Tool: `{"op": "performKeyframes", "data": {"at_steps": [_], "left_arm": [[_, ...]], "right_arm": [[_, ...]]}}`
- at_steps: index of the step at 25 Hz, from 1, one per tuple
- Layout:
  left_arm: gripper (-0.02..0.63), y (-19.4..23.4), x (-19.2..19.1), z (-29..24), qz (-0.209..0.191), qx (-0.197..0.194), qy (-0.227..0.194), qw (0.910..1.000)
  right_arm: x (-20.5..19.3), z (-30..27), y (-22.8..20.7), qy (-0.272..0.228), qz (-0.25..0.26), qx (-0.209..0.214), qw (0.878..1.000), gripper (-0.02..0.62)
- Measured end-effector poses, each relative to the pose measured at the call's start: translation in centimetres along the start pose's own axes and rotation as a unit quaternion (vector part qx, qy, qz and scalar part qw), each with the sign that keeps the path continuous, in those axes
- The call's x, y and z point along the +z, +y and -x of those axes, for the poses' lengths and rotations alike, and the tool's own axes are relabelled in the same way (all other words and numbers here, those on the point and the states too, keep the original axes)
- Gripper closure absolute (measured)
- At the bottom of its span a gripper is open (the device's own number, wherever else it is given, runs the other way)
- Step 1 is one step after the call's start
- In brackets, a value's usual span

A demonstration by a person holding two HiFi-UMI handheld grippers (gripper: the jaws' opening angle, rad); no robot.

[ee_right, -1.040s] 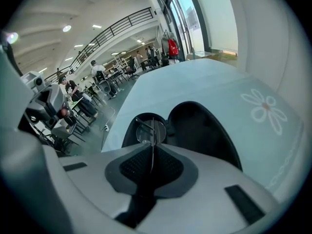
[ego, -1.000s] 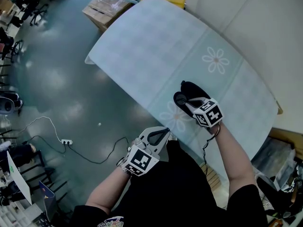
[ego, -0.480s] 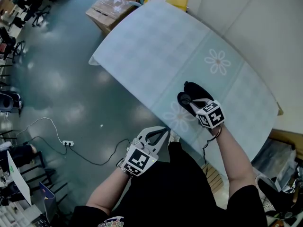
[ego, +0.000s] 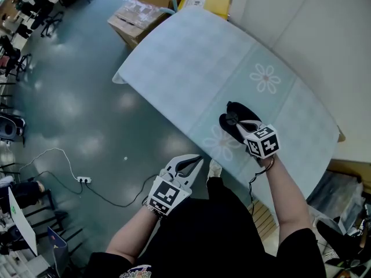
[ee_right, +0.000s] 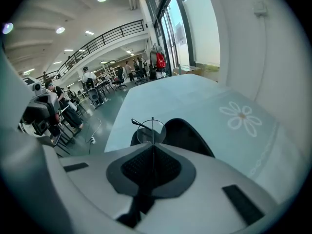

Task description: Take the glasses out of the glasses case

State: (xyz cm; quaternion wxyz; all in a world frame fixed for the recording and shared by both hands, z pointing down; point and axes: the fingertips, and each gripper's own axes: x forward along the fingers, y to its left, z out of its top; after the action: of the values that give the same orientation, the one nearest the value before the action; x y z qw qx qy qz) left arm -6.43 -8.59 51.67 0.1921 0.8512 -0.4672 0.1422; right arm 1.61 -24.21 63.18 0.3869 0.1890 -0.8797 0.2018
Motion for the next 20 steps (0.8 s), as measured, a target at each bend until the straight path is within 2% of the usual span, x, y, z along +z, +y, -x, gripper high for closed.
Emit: {"op": "performKeyframes", "data": {"at_steps": [10, 20], "left_arm": [[0.575, 0.4, 0.5, 2.1, 0.014, -0.003, -0.014, 0.9998], [0.576, -0.1, 0.1, 4.3, 0.02, -0.016, -0.016, 0.9996]], "right_arm": [[2.5, 4.4, 1.2, -0.082, -0.029, -0.035, 0.996, 0.571], [4.0, 9.6, 5.9, -0.176, -0.071, -0.051, 0.98, 0.571]]}}
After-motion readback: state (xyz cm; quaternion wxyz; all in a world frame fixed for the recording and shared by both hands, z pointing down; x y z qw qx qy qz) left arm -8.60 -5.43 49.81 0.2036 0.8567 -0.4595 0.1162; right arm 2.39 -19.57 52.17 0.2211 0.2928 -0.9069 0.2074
